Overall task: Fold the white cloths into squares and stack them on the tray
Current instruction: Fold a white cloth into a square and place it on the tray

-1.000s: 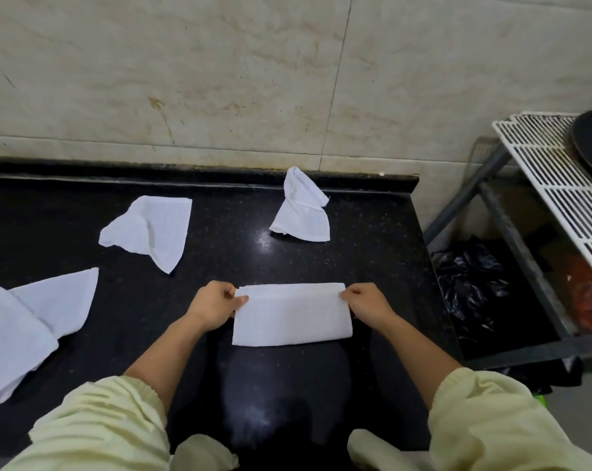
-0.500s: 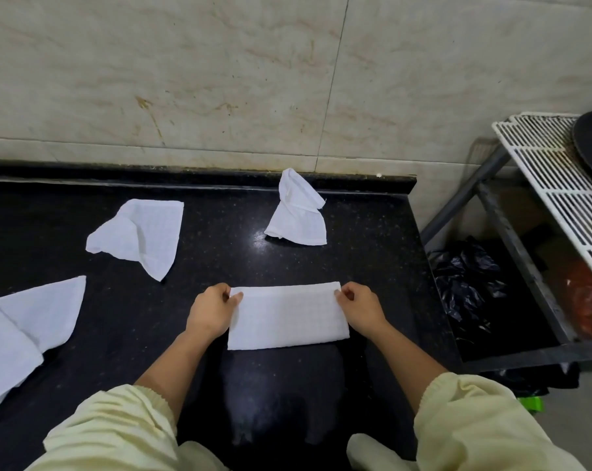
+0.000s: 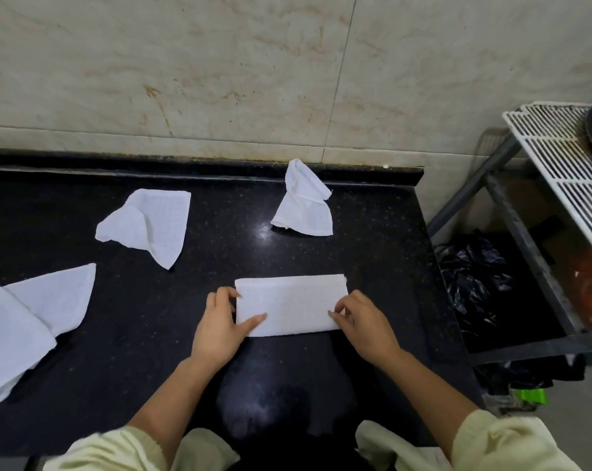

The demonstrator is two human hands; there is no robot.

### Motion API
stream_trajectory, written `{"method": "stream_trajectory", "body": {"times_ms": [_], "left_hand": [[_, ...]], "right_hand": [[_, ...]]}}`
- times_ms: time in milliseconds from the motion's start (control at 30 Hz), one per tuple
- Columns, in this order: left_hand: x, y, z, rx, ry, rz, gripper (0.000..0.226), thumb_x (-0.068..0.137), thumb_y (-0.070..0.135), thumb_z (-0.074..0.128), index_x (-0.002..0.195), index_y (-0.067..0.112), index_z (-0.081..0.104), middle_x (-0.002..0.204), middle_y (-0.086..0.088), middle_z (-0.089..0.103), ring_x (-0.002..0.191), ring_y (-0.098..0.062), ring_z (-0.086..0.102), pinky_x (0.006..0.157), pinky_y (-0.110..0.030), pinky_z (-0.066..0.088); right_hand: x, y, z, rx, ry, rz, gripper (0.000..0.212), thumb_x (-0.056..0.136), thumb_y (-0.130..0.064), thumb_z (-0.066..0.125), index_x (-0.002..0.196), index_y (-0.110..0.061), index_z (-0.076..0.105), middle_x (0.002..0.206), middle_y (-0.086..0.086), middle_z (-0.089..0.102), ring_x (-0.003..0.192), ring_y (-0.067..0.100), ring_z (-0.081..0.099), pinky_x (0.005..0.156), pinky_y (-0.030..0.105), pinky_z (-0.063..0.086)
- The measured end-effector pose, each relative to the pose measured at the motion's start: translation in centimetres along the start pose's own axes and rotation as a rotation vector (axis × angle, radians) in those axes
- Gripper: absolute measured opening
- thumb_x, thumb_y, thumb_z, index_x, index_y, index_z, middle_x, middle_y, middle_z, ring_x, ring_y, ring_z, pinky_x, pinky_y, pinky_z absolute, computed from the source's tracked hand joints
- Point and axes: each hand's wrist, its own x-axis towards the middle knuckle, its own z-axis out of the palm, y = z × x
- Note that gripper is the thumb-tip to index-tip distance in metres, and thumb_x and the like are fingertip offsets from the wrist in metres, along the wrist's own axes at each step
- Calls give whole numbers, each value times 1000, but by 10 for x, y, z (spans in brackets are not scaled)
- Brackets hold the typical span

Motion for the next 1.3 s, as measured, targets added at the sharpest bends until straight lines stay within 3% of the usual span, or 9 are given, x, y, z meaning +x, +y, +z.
{"method": "stream_trajectory", "body": {"times_ms": [233, 333, 567, 667, 733, 833, 933, 1133, 1300], "left_hand": [[-9, -22, 0, -82, -60, -84, 50, 72, 34, 82, 109, 22, 49, 99, 0, 49, 79, -7, 51, 68, -23, 41], [-5, -22, -3, -131, -76, -98, 50, 70, 28, 85, 106, 23, 51, 96, -1, 51, 76, -6, 51, 65, -21, 39], [0, -26, -9, -333, -146, -172, 39, 75, 10, 80, 105, 16, 56, 87, -3, 50, 68, -11, 48, 64, -17, 41], [1, -27, -11, -352, -166, -179, 40, 75, 8, 80, 106, 16, 56, 86, -3, 50, 69, -12, 50, 65, -19, 43], [2, -27, -11, -352, -169, -181, 41, 75, 9, 80, 106, 17, 56, 86, -3, 50, 71, -13, 51, 66, -20, 44], [3, -26, -10, -340, -176, -176, 39, 76, 9, 78, 106, 18, 54, 88, -5, 51, 73, -15, 52, 66, -21, 44], [6, -24, -10, -322, -168, -177, 35, 79, 11, 75, 107, 17, 54, 83, -4, 52, 72, -15, 53, 65, -22, 43], [7, -23, -8, -303, -148, -179, 34, 80, 14, 74, 107, 17, 54, 77, -1, 51, 69, -13, 52, 62, -22, 42], [10, -25, -9, -325, -163, -203, 35, 79, 15, 76, 107, 18, 55, 75, -2, 52, 69, -16, 55, 66, -27, 45]], "right_hand": [[-12, 11, 2, 78, -25, 272, 30, 93, -42, 58, 79, -16, 60, 88, -5, 52, 74, 9, 55, 62, 21, 42], [-8, 7, 3, 125, -14, 364, 29, 88, -40, 65, 78, -15, 59, 89, -3, 55, 75, 12, 56, 66, 27, 49], [2, -8, -3, 255, 22, 578, 43, 78, -26, 79, 109, -7, 56, 102, 6, 61, 88, 19, 58, 71, 29, 46], [11, -18, -3, 306, 3, 661, 16, 76, -12, 74, 84, -5, 61, 82, 10, 60, 73, 24, 60, 64, 34, 49], [16, -22, -4, 403, -13, 703, 24, 75, -11, 70, 61, -10, 50, 66, 4, 52, 57, 17, 51, 53, 27, 42], [20, -26, -6, 585, -30, 787, 20, 76, -18, 71, 72, -6, 55, 75, 3, 54, 63, 15, 51, 52, 25, 38], [21, -28, -9, 712, -17, 783, 20, 77, -19, 70, 73, -7, 54, 76, 4, 53, 64, 16, 48, 55, 27, 37], [25, -28, -18, 733, -52, 800, 16, 82, -18, 65, 87, -6, 57, 73, 4, 48, 63, 17, 42, 55, 28, 33], [29, -46, -22, 618, 28, 480, 10, 80, -10, 70, 75, -13, 61, 77, 1, 60, 74, 15, 54, 64, 25, 42]]}}
